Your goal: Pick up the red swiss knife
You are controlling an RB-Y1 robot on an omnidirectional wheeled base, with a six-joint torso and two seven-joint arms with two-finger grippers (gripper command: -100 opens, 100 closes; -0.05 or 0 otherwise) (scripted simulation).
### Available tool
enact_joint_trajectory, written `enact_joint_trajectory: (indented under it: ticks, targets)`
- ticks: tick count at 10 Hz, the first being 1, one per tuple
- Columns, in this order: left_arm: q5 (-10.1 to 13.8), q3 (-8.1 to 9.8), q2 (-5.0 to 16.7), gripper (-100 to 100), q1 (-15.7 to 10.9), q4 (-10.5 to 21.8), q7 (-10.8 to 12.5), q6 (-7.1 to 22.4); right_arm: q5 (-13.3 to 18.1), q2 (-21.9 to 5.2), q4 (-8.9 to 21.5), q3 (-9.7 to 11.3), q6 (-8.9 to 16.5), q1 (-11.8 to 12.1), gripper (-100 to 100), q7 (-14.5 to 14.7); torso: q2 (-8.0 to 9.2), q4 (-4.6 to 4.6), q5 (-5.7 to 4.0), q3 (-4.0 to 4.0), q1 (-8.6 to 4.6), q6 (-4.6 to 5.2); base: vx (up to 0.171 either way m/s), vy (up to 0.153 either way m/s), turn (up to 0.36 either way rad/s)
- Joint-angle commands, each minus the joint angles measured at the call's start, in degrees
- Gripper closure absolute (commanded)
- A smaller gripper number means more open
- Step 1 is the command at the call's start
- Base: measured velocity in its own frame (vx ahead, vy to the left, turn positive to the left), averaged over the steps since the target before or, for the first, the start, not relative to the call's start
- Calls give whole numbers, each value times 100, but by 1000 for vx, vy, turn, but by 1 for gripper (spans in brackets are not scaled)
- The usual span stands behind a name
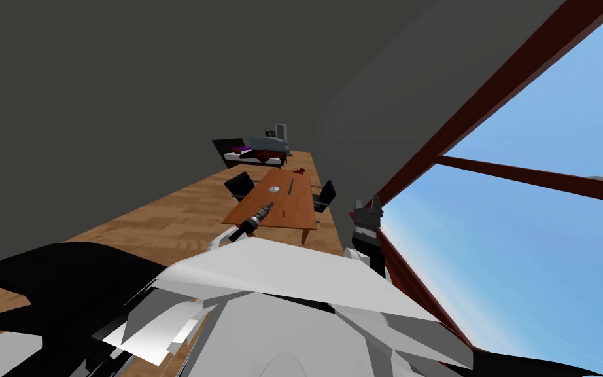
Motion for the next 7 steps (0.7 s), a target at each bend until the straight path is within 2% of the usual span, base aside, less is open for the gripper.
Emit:
enact_joint_trajectory:
  ticks: [1,2,3,4,5,6,7]
  targets:
    - [30,-170,209,-100,-188,286,-38,280,0,0,0,0,0,0,0,0,0,0,0,0,0,0,-12,4,-215]
    - [30,-170,209,-100,-188,426,-38,280,0,0,0,0,0,0,0,0,-1,0,0,0,0,2,-9,7,-76]
    - [47,-278,340,-100,-306,584,-54,430,0,0,0,0,0,1,0,0,0,0,-1,0,-1,-3,-9,-2,-134]
    - [47,-278,340,-100,-306,718,-54,430,0,0,0,0,0,0,0,0,-1,0,-1,0,-3,0,-6,-3,-69]
    - [59,-384,461,-100,-427,917,-69,586,0,0,0,0,0,1,0,0,-1,0,-1,0,-4,-3,-5,-12,-98]
    - [59,-384,461,-100,-427,1011,-69,586,0,0,0,0,0,0,0,0,-1,0,-2,-1,-7,-1,-4,-9,-78]
    - [67,-488,572,-100,-552,1194,-81,748,0,0,0,0,0,1,0,0,-2,0,-2,-1,-7,-2,-2,-17,-143]
